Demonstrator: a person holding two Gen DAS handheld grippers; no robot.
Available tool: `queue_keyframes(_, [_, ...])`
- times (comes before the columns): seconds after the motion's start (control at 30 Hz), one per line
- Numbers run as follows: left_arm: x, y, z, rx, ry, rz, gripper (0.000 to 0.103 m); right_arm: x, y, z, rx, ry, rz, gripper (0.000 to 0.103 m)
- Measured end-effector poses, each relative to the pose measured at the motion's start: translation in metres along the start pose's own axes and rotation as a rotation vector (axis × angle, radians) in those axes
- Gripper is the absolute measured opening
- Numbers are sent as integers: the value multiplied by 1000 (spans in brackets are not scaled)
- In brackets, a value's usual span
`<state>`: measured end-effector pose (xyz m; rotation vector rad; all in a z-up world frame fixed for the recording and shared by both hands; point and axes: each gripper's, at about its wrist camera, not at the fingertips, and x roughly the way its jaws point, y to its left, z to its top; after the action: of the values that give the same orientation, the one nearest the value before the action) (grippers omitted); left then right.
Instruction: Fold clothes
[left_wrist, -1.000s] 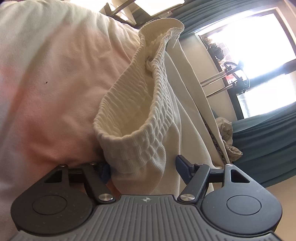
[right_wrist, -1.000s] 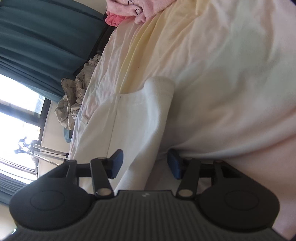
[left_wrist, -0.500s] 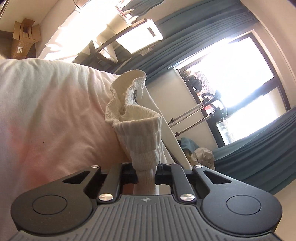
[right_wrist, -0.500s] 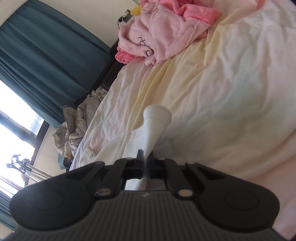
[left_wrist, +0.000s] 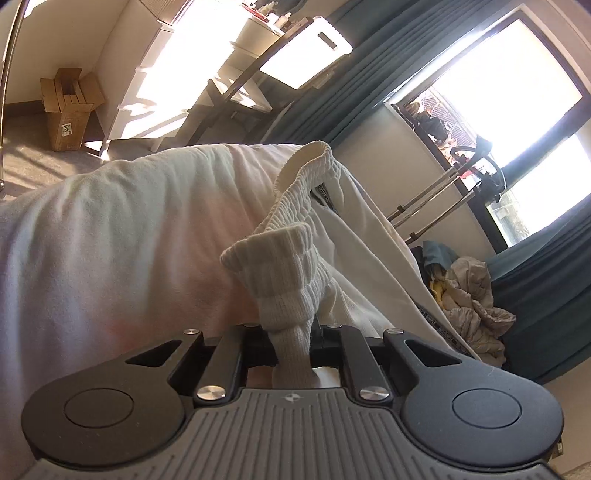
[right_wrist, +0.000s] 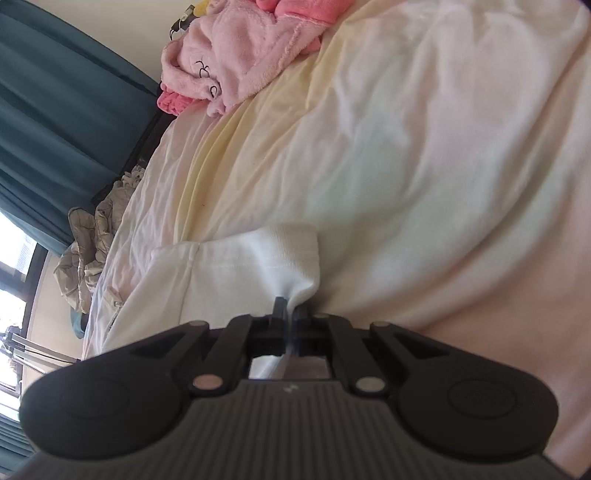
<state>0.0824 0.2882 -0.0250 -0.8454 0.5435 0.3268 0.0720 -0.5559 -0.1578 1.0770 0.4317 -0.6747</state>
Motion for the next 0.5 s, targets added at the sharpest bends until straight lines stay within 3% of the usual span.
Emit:
queue_keyframes(0.07, [2, 6, -2, 33, 6, 9, 15, -2, 6, -2, -70, -1, -8, 4])
queue_keyframes(0.2, [-5, -2, -4, 161, 7, 20, 19, -7, 10, -1, -94, 6, 4, 12])
queue_keyframes(0.3, [-13, -12, -8, 260, 15, 35, 40, -14, 17, 1, -149, 12, -24, 21])
queue_keyframes(0.33, [-17, -15, -9, 283, 11, 36, 62, -18, 21, 1, -173, 0, -45, 31])
queue_keyframes(0.37, [-22, -18, -11, 306, 7, 36, 73, -24, 24, 1, -198, -22, -64, 37])
queue_keyframes(0.43, [-33, -26, -15, 361, -30, 50, 75, -37, 31, 2, -252, -78, -110, 65])
queue_keyframes(0.5, [-46, -38, -22, 434, -74, 67, 77, -50, 37, 2, -298, -131, -123, 67])
